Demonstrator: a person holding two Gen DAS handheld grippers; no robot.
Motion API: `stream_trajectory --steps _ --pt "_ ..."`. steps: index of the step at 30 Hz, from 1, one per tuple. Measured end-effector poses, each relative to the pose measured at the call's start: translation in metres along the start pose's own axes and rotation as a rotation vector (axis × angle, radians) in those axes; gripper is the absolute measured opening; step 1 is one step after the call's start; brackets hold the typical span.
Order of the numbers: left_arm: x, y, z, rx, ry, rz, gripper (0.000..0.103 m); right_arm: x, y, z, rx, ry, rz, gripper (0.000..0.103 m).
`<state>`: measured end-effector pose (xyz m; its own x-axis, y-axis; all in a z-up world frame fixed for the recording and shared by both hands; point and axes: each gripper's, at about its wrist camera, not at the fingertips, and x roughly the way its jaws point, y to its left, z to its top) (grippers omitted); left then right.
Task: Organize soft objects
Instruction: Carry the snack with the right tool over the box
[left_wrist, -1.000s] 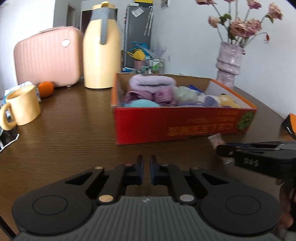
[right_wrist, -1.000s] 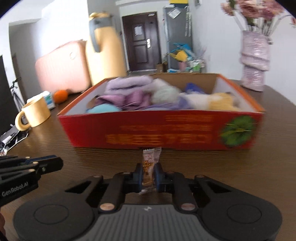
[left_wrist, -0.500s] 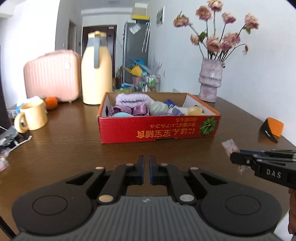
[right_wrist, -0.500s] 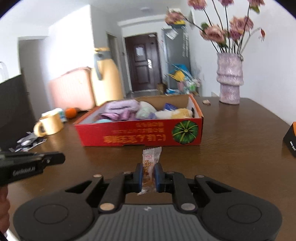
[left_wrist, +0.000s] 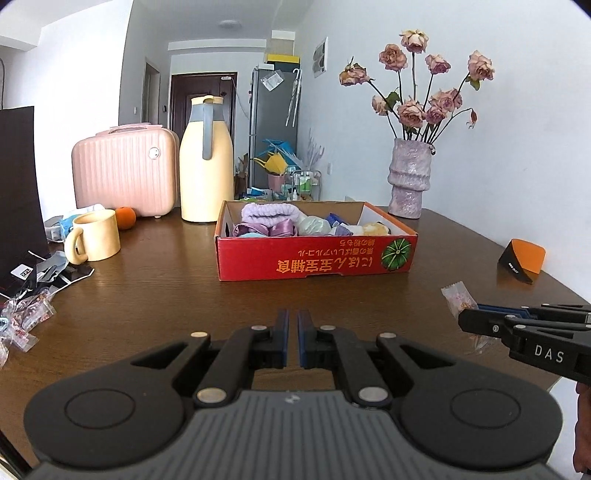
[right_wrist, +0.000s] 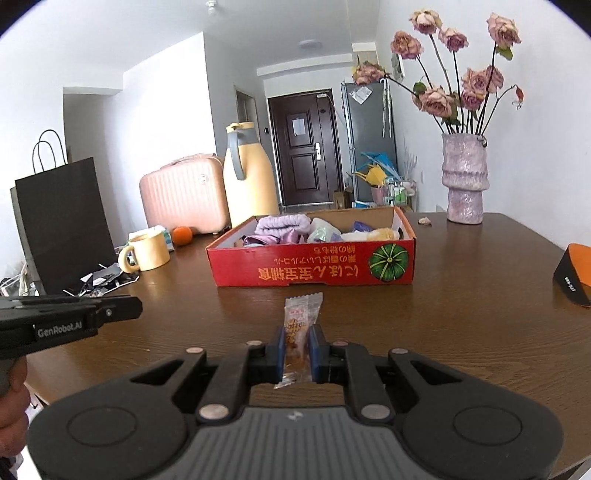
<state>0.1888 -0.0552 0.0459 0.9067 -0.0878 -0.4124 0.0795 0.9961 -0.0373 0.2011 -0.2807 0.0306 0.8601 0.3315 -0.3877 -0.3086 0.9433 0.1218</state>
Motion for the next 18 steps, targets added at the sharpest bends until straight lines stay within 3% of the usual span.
stream_trajectory --steps 10,18 --pt "0.003 0.0 0.003 -0.006 -0.006 -0.007 0.006 0.01 -0.01 0.012 0.006 -0.014 -0.023 0.013" --pt "0.051 0.006 0.044 0.007 -0.033 0.007 0.006 0.068 -0.044 0.08 0.002 -0.019 0.004 0.013"
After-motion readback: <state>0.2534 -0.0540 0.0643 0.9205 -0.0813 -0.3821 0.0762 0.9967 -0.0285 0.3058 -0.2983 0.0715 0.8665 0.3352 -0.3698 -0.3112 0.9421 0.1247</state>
